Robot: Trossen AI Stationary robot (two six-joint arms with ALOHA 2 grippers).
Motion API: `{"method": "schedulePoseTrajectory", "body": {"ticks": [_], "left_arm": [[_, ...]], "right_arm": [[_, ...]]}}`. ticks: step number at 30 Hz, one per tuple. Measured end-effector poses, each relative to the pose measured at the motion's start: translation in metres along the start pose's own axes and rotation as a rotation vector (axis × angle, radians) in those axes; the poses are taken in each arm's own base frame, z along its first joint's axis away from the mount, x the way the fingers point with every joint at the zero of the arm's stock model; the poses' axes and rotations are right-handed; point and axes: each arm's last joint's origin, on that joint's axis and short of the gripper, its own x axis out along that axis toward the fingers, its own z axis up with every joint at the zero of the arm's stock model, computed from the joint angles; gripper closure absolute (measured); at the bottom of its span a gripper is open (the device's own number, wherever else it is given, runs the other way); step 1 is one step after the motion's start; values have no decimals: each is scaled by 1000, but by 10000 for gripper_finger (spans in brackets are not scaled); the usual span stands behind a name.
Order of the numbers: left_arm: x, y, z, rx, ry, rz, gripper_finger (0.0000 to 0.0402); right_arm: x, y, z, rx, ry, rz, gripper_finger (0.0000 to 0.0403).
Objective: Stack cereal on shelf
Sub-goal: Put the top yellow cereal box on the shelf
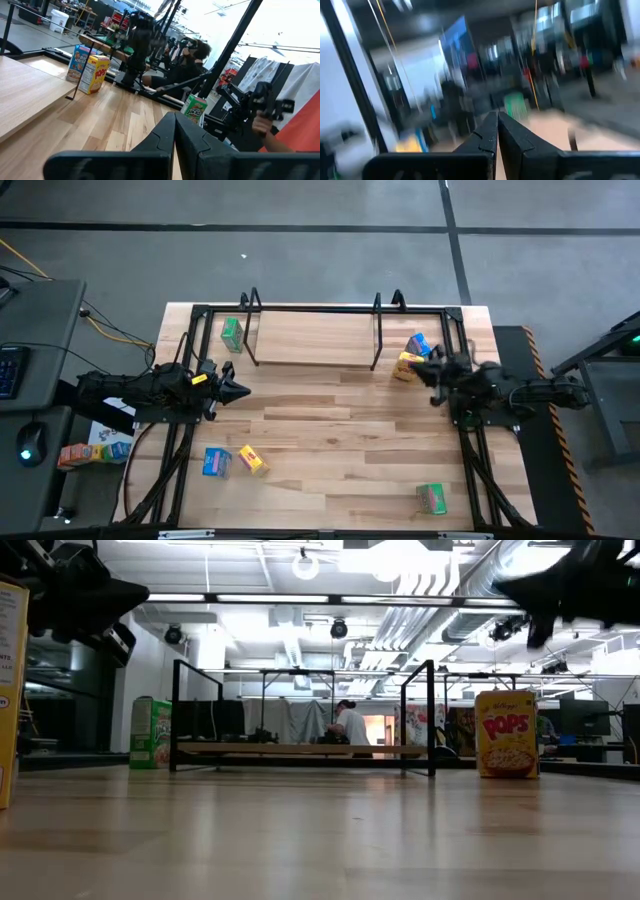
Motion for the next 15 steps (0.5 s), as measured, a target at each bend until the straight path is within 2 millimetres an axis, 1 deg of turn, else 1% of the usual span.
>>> {"method": "schedulePoseTrajectory", "body": {"ticks": [5, 7, 8, 10, 11, 13, 15], "left_arm": [[0, 0, 0, 0, 0, 0, 401], [0, 0, 0, 0, 0, 0, 401], [0, 0, 0, 0, 0, 0, 401], [0, 0, 0, 0, 0, 0, 401], [0, 0, 0, 0, 0, 0, 401], [0, 0, 0, 0, -1, 0, 401], [0, 0, 0, 0, -1, 0, 401]], "right_arm": [[-3, 6, 27, -95, -278, 67, 396], [-3, 7, 33, -118, -347, 49, 396], [-2, 7, 34, -121, -352, 20, 396], [3, 6, 38, -144, -322, -84, 394], [6, 5, 38, -164, -276, -148, 391], [14, 4, 38, -209, -132, -256, 378], [21, 4, 38, -234, 39, -329, 352]]}}
